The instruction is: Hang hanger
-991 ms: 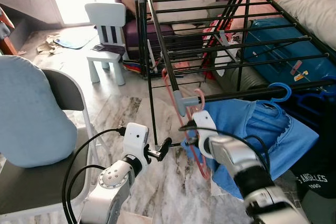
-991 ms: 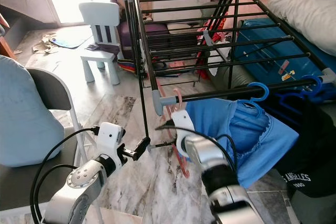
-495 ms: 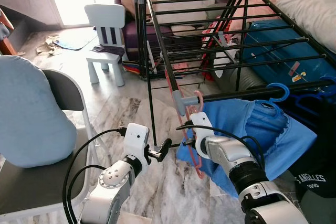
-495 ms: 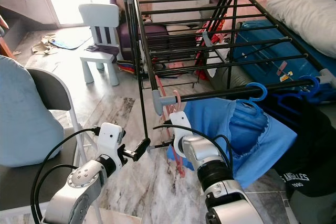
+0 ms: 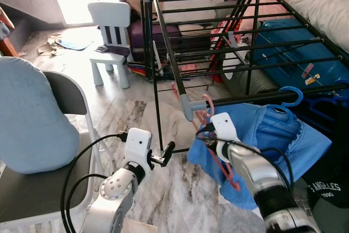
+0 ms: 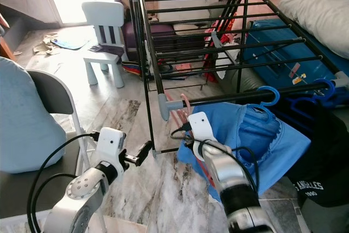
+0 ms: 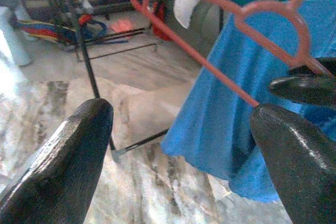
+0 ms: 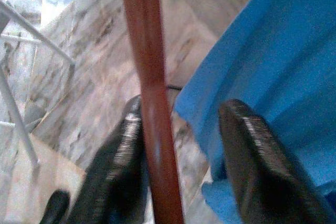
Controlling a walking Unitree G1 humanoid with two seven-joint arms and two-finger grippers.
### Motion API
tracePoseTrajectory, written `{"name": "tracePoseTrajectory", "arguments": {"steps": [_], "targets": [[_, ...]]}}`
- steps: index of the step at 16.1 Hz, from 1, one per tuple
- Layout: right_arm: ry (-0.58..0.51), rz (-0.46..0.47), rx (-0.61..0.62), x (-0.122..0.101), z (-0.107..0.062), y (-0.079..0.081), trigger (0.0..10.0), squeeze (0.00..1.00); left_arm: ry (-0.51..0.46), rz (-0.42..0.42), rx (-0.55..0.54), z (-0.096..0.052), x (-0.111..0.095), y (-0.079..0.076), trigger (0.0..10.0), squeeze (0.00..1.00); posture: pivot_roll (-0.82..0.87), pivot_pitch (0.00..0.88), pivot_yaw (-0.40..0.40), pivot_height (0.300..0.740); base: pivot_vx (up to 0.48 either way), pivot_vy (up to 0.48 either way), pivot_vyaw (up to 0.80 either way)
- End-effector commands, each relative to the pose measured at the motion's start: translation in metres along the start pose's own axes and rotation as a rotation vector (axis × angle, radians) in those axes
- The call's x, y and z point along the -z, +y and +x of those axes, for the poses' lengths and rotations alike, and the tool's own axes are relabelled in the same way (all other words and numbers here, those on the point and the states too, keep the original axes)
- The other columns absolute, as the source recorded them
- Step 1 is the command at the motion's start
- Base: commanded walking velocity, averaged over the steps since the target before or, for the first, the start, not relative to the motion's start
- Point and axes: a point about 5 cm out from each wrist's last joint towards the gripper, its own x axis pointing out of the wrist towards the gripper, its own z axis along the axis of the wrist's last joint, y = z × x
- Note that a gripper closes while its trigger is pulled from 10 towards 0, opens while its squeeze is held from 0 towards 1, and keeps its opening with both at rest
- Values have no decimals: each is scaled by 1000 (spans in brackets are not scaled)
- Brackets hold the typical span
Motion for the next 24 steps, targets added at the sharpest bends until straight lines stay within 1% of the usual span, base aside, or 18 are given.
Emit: {"name": "tracePoseTrajectory", "arguments": {"steps": [1, 2, 4, 5, 7, 11, 14, 15, 17, 19, 21, 22, 24], "targets": [[-68, -8, 9, -11, -6, -1, 10000, 1000, -39, 3, -20, -3, -7, 3, 10000, 0, -95, 23, 2, 740, 0, 0, 0], [-101, 3, 7, -13, -13, -4, 10000, 1000, -47, 1, -28, -3, -8, 5, 10000, 0, -98, 24, 3, 740, 0, 0, 0], [-122, 21, 3, -12, -21, -6, 10000, 1000, -56, 0, -30, -4, -10, 5, 10000, 0, -101, 26, 5, 740, 0, 0, 0], [-125, 30, 0, -10, -27, -7, 10000, 1000, -59, 20, -42, -5, -11, 6, 10000, 0, -102, 27, 7, 740, 0, 0, 0], [-130, 37, -17, -7, -32, -6, 10000, 1000, -62, 27, -50, -6, -11, 6, 10000, 0, -98, 30, 8, 740, 0, 0, 0], [-124, 33, -5, 0, -39, -4, 10000, 1000, -56, 36, -51, -6, -10, 6, 10000, 0, -99, 31, 11, 740, 0, 0, 0], [-124, 45, 14, 0, -42, -8, 10000, 1000, -54, 40, -46, -5, -10, 6, 10000, 0, -101, 29, 11, 740, 0, 0, 0], [-139, 62, 23, -2, -44, -9, 10000, 1000, -55, 43, -44, -5, -11, 6, 10000, 0, -100, 29, 8, 740, 0, 0, 0], [-150, 72, 12, -3, -47, -7, 10000, 1000, -58, 46, -44, -5, -11, 6, 10000, 0, -99, 27, 6, 740, 0, 0, 0], [-134, 67, -15, 2, -48, -5, 10000, 1000, -56, 48, -45, -5, -11, 6, 10000, 0, -99, 25, 5, 740, 0, 0, 0], [-110, 37, -47, 6, -50, -2, 10000, 1000, -53, 52, -37, -5, -10, 5, 10000, 0, -99, 22, 6, 740, 0, 0, 0], [-121, -8, -48, 6, -51, -4, 10000, 1000, -48, 56, -29, -4, -9, 4, 10000, 0, -101, 19, 6, 740, 0, 0, 0], [-148, -106, -2, 4, -53, -11, 10000, 1000, -48, 60, -25, -4, -9, 4, 10000, 0, -101, 16, 6, 740, 0, 0, 0]]}}
